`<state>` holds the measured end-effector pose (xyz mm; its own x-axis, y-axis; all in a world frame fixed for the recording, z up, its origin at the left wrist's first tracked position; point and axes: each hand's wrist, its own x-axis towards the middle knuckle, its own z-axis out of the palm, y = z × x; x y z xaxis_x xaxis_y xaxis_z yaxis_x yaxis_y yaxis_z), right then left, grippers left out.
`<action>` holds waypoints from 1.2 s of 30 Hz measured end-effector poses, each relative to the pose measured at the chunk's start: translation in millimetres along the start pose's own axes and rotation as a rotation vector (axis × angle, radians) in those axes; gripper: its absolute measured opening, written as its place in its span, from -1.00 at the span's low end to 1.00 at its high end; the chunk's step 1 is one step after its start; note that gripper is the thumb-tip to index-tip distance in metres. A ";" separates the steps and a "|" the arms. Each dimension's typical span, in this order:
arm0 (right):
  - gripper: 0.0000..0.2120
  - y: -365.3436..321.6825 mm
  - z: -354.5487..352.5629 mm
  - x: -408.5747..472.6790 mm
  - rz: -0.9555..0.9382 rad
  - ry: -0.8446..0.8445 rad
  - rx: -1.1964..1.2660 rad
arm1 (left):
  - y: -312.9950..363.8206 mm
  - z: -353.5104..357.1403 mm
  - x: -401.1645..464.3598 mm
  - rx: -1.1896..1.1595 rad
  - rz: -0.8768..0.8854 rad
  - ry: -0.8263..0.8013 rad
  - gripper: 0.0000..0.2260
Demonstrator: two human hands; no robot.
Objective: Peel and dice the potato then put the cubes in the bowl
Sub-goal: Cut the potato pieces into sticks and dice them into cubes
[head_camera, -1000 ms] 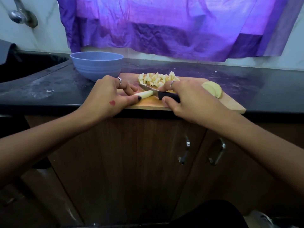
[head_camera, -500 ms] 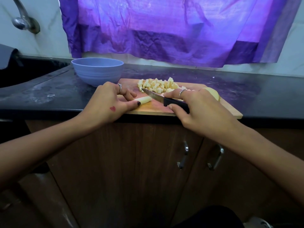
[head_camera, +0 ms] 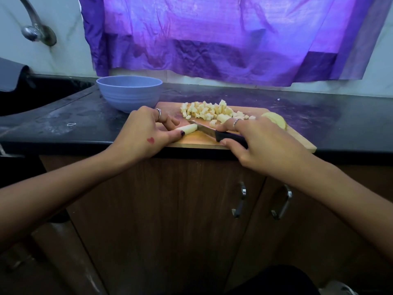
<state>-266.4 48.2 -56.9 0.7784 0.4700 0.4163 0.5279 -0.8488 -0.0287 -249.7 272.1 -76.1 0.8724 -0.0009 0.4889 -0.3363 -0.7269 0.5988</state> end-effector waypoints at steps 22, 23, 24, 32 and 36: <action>-0.70 -6.3 7.8 14.7 -0.006 -0.023 0.072 | 8.0 -0.3 -4.1 0.050 -0.033 0.030 -0.89; -0.70 -3.5 6.1 11.0 -0.010 -0.023 0.054 | 7.7 -0.1 -3.7 0.054 -0.036 0.030 -0.88; -0.69 -0.5 3.6 7.4 -0.009 -0.022 0.047 | 7.3 0.1 -3.0 0.056 -0.038 0.030 -0.88; -0.65 1.9 -4.3 0.0 0.029 0.093 0.109 | 7.0 0.8 0.7 0.068 -0.019 0.008 -0.87; -0.65 -3.8 -3.1 1.0 0.009 0.048 0.100 | 5.2 2.2 1.1 0.064 -0.009 0.002 -0.90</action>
<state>-268.8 51.2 -53.5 0.7671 0.4484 0.4588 0.5544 -0.8232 -0.1223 -249.7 266.8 -73.9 0.8747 0.0070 0.4846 -0.3048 -0.7695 0.5612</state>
